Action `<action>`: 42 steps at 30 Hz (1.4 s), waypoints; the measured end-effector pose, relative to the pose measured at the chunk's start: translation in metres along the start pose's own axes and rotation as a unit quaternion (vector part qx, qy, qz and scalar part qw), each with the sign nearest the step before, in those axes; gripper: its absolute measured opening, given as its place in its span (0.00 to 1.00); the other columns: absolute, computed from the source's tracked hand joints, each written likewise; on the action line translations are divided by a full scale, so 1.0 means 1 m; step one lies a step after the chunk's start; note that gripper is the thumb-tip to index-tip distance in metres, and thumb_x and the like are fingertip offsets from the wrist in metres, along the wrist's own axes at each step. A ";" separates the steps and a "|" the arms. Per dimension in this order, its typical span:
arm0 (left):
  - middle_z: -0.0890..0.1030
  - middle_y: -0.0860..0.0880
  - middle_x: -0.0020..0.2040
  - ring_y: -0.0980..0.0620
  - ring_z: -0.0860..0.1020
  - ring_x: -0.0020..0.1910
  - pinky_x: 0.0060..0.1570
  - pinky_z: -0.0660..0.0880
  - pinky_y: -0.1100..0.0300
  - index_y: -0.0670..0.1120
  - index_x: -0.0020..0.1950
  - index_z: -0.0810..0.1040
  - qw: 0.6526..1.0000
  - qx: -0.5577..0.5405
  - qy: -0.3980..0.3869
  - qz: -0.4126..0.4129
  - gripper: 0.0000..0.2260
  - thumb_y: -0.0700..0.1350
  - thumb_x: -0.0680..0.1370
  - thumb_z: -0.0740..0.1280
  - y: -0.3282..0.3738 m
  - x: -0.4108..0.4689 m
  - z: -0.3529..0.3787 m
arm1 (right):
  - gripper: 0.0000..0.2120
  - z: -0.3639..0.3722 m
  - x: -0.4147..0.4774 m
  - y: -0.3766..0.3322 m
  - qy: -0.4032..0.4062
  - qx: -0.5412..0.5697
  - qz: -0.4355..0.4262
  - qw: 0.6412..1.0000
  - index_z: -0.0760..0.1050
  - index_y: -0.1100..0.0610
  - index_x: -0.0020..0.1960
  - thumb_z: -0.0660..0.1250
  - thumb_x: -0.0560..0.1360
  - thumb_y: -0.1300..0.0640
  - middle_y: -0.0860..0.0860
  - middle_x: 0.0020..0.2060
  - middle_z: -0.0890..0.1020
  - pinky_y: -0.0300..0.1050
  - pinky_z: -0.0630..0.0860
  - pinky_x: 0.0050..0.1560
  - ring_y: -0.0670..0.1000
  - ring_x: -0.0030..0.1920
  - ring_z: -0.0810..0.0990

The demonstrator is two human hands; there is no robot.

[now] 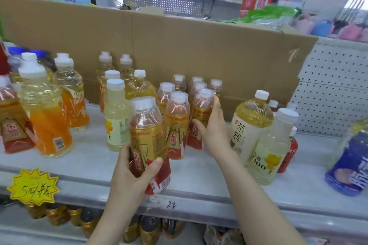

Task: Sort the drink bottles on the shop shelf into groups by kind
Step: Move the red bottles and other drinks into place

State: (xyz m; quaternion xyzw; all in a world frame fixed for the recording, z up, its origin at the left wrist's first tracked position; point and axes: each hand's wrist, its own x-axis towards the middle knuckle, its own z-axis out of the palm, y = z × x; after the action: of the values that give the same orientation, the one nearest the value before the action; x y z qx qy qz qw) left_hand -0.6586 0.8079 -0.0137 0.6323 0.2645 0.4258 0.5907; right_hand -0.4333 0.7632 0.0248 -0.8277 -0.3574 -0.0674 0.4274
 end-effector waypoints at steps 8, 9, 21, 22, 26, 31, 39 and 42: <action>0.79 0.65 0.56 0.66 0.78 0.56 0.50 0.76 0.67 0.61 0.66 0.69 0.997 0.042 -0.058 0.032 0.33 0.57 0.65 0.79 -0.011 0.002 0.021 | 0.25 -0.046 -0.058 -0.055 0.009 0.078 -0.143 0.987 0.65 0.44 0.73 0.61 0.79 0.37 0.41 0.54 0.79 0.50 0.78 0.56 0.44 0.55 0.78; 0.79 0.65 0.55 0.67 0.77 0.56 0.50 0.76 0.69 0.61 0.66 0.69 0.996 0.048 -0.063 0.039 0.31 0.52 0.67 0.80 -0.012 0.002 0.027 | 0.27 -0.049 -0.068 -0.063 -0.050 0.081 -0.136 0.986 0.65 0.42 0.73 0.62 0.77 0.34 0.39 0.51 0.79 0.47 0.78 0.54 0.42 0.53 0.79; 0.54 0.57 0.80 0.57 0.54 0.78 0.74 0.59 0.53 0.56 0.80 0.53 0.943 0.288 -0.060 0.155 0.37 0.67 0.75 0.60 -0.024 0.038 0.040 | 0.32 -0.054 -0.047 -0.023 -0.010 0.035 -0.088 0.995 0.56 0.42 0.74 0.69 0.77 0.43 0.49 0.56 0.81 0.51 0.76 0.54 0.50 0.55 0.80; 0.53 0.56 0.81 0.57 0.52 0.79 0.76 0.58 0.52 0.55 0.81 0.50 0.942 0.293 -0.069 0.150 0.36 0.63 0.77 0.61 -0.027 0.043 0.040 | 0.32 -0.051 -0.045 -0.020 -0.007 0.025 -0.087 0.996 0.55 0.41 0.75 0.69 0.77 0.44 0.50 0.57 0.80 0.48 0.74 0.52 0.49 0.54 0.79; 0.55 0.55 0.81 0.54 0.58 0.78 0.73 0.65 0.47 0.58 0.81 0.44 0.940 0.289 -0.087 0.159 0.37 0.50 0.80 0.65 -0.036 0.058 0.038 | 0.29 -0.044 -0.035 -0.012 0.008 -0.006 -0.107 0.994 0.58 0.45 0.76 0.67 0.80 0.47 0.49 0.63 0.74 0.42 0.66 0.53 0.45 0.53 0.71; 0.55 0.56 0.80 0.52 0.65 0.75 0.70 0.70 0.46 0.60 0.80 0.42 0.941 0.289 -0.092 0.151 0.38 0.45 0.81 0.64 -0.042 0.060 0.037 | 0.28 -0.033 -0.016 -0.015 0.019 -0.036 -0.127 0.991 0.59 0.52 0.78 0.65 0.81 0.49 0.53 0.72 0.68 0.47 0.70 0.59 0.55 0.66 0.73; 0.58 0.53 0.80 0.53 0.64 0.75 0.72 0.67 0.52 0.57 0.81 0.41 0.941 0.290 -0.096 0.145 0.38 0.43 0.80 0.64 -0.044 0.059 0.038 | 0.28 -0.030 -0.027 -0.015 0.058 -0.016 -0.144 0.988 0.61 0.54 0.77 0.66 0.81 0.51 0.54 0.71 0.69 0.44 0.70 0.61 0.51 0.64 0.73; 0.61 0.54 0.79 0.53 0.67 0.74 0.71 0.69 0.48 0.57 0.81 0.46 0.946 0.271 -0.112 0.137 0.36 0.45 0.80 0.65 -0.043 0.060 0.034 | 0.26 -0.033 -0.032 -0.012 0.075 -0.038 -0.152 0.985 0.63 0.51 0.74 0.67 0.80 0.48 0.50 0.67 0.71 0.40 0.69 0.47 0.41 0.49 0.70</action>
State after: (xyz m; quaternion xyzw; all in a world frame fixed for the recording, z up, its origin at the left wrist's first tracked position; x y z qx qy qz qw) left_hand -0.5930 0.8472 -0.0399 0.8422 0.2134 0.3413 0.3587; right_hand -0.4587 0.7258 0.0397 -0.7719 -0.4435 -0.2069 0.4058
